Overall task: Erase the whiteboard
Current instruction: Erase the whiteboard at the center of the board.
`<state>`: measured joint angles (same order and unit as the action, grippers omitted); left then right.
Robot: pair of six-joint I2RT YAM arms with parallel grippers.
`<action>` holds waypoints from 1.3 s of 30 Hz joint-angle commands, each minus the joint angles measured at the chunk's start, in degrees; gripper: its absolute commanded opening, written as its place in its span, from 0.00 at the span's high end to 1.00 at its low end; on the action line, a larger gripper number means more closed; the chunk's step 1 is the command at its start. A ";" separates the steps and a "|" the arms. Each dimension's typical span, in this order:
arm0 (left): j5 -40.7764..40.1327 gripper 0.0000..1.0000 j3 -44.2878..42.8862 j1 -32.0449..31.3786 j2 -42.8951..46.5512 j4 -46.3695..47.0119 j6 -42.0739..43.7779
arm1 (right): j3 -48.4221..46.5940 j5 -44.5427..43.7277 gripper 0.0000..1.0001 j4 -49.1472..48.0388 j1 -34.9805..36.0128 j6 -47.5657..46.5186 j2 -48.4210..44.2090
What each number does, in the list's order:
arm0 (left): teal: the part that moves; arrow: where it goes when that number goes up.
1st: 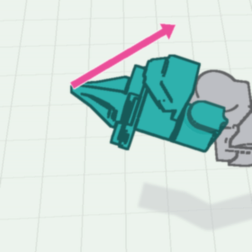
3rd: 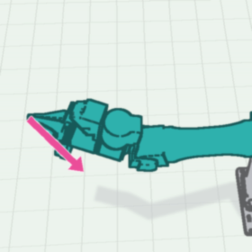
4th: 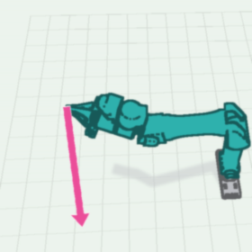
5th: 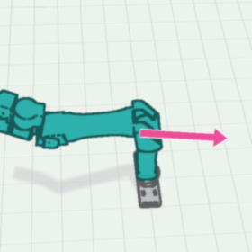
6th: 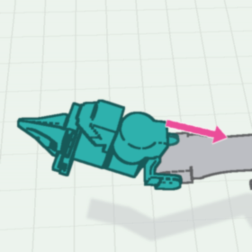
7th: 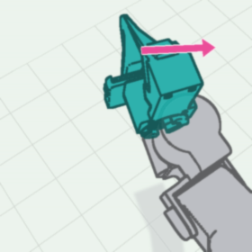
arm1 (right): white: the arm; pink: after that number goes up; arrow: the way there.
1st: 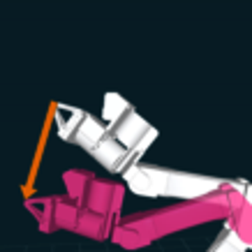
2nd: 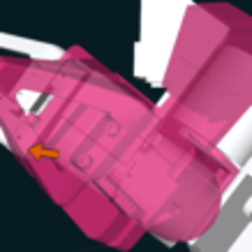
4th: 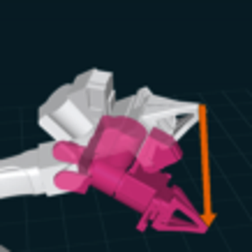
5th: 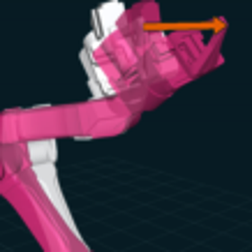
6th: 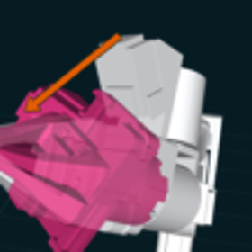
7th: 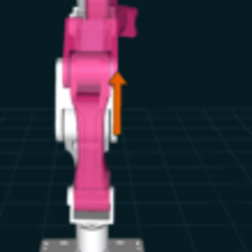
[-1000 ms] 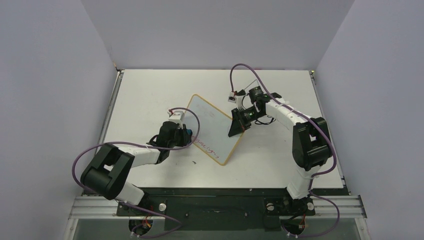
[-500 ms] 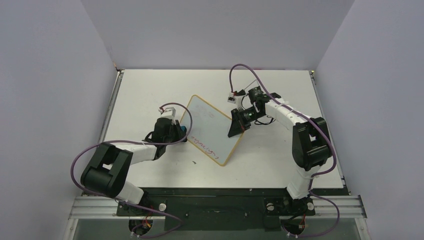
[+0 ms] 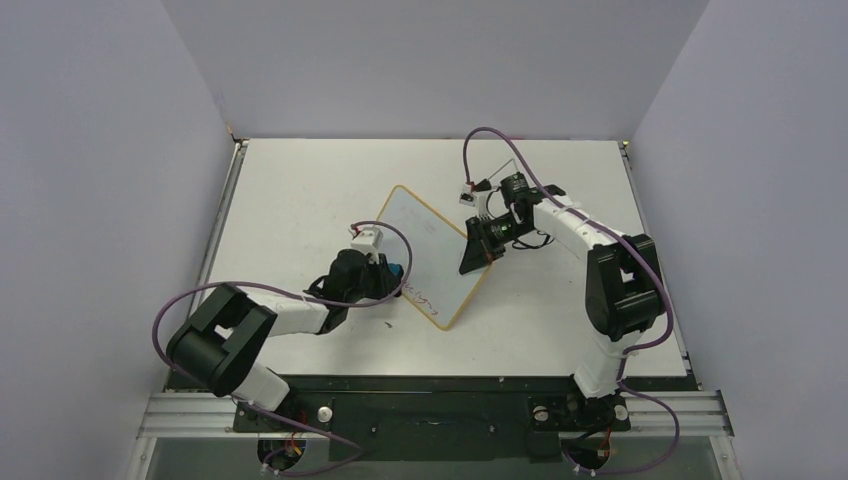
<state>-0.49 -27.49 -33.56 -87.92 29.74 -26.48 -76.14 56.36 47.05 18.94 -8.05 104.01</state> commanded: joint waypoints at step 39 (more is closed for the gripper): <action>4.03 1.00 0.10 8.78 2.60 -0.52 7.10 | -0.32 0.57 1.00 -1.99 1.97 -3.37 -2.31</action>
<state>0.75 -24.82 -27.64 -83.99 28.84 -20.71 -76.14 56.45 47.22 20.29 -8.40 104.01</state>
